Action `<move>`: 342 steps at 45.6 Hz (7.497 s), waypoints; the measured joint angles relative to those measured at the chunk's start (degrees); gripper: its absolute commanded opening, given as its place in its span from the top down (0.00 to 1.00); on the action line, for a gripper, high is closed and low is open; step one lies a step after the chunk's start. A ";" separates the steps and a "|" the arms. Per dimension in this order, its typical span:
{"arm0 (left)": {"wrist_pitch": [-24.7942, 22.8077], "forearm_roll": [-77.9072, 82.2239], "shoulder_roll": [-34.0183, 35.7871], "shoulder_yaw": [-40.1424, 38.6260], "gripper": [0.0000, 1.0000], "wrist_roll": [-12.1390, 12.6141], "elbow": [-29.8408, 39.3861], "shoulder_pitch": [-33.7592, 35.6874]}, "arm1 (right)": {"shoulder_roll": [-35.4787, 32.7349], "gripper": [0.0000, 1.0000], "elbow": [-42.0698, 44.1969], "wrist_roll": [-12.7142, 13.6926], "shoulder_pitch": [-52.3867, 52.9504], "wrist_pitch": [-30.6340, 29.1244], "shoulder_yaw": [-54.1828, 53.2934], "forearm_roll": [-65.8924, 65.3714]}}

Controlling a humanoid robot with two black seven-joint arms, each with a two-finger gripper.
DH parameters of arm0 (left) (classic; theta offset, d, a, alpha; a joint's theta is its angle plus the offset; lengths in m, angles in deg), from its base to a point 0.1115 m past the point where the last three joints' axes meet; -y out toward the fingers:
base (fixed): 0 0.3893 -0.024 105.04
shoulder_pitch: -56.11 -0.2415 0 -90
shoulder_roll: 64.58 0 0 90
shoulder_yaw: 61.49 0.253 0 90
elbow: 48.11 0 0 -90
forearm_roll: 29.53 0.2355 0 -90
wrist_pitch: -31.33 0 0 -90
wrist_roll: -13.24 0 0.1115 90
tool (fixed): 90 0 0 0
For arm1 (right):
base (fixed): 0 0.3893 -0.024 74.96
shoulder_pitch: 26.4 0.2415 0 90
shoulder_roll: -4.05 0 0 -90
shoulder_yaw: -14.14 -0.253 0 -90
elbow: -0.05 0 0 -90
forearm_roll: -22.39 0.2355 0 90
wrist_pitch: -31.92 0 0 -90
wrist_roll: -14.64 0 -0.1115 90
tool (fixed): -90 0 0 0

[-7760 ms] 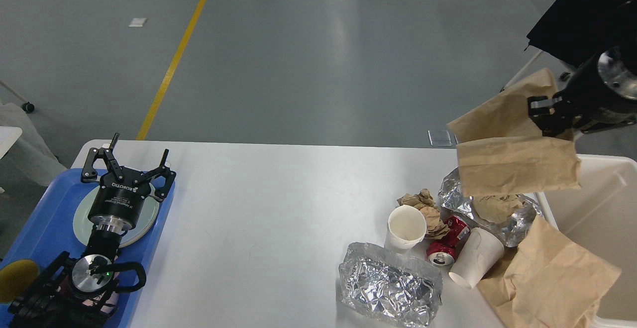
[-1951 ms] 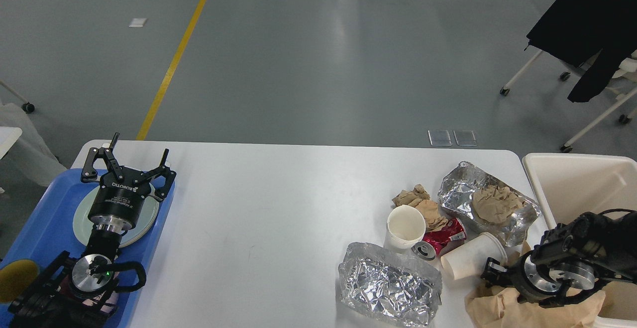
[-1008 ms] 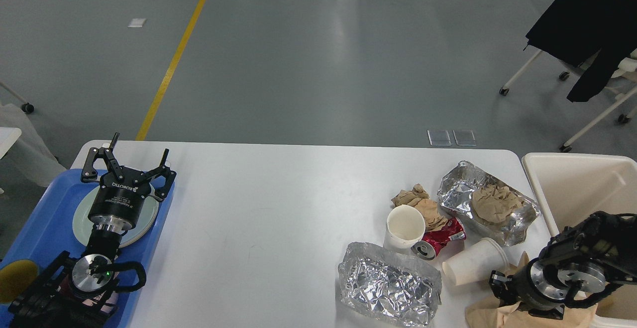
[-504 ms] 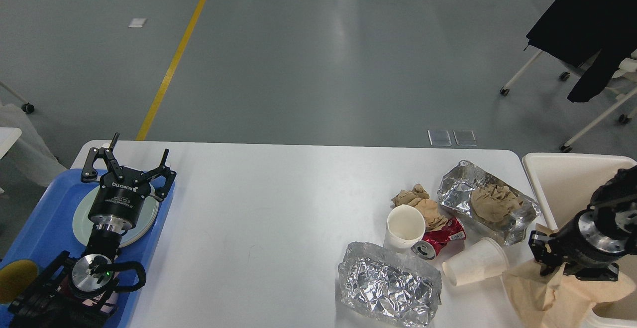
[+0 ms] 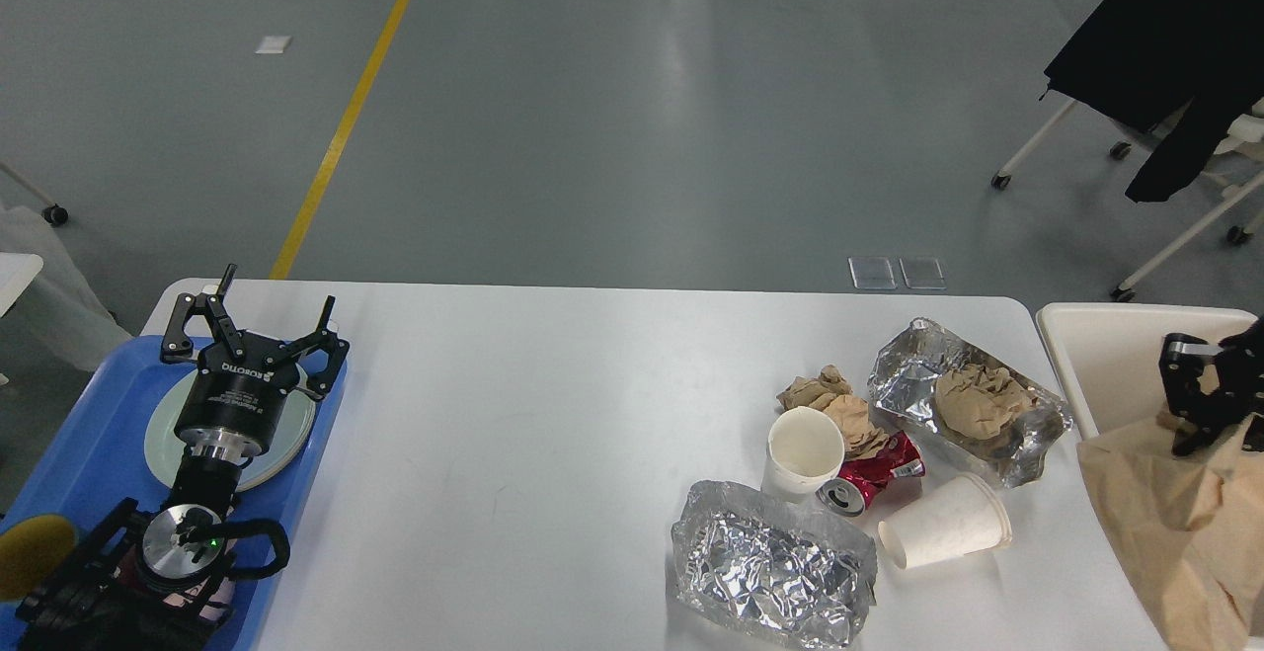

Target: Tidy desktop

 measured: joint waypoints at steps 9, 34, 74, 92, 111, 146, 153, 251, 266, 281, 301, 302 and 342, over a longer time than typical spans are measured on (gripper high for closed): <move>0.00 0.00 0.00 0.00 0.03 0.00 0.00 0.00 | -0.84 1.00 0.95 -0.14 0.41 4.40 1.00 0.01; 0.00 0.00 0.00 0.00 0.03 0.00 0.00 0.00 | -9.22 1.00 45.13 -0.04 -42.15 14.62 -18.24 -0.83; 0.00 0.00 0.00 0.00 0.03 0.00 0.00 0.00 | 8.10 1.00 90.50 -0.12 -94.69 33.52 -36.87 -0.89; 0.00 0.00 0.00 0.00 0.03 0.00 0.00 0.00 | 6.73 1.00 90.60 0.72 -97.81 34.04 -38.76 -1.84; 0.00 0.00 0.00 0.00 0.03 0.00 0.00 0.00 | 5.42 1.00 90.52 1.82 -101.53 34.19 -39.24 -3.73; 0.00 0.00 0.00 0.00 0.03 0.00 0.00 0.00 | 3.69 0.00 89.22 2.61 -101.42 37.44 -38.96 -6.10; 0.00 0.00 0.00 0.00 0.03 0.00 0.00 0.00 | 1.39 0.00 86.09 4.29 -97.54 34.35 -39.08 -6.69; 0.00 0.00 0.00 0.00 0.03 0.00 0.00 0.00 | 20.63 0.00 -1.69 18.27 -15.13 12.94 -43.25 -8.00; 0.00 0.00 -0.03 0.00 0.03 0.00 0.00 0.00 | 20.94 0.00 1.19 18.55 -21.57 18.56 -45.08 -5.67; 0.00 0.00 -0.02 0.00 0.03 0.00 0.00 0.00 | 22.90 0.00 1.19 18.37 -25.84 18.44 -46.93 -6.07; -0.06 0.00 -0.03 0.00 0.03 0.00 0.00 0.00 | 25.14 0.00 2.26 18.34 -29.50 26.06 -47.08 -6.42; -0.06 0.00 -0.03 0.00 0.03 0.00 0.00 0.00 | 25.22 0.00 2.29 18.34 -29.62 26.25 -47.08 -6.41; -0.06 0.00 -0.05 0.00 0.03 0.00 0.01 0.00 | 25.79 0.06 5.67 18.34 -38.45 31.89 -47.79 -5.12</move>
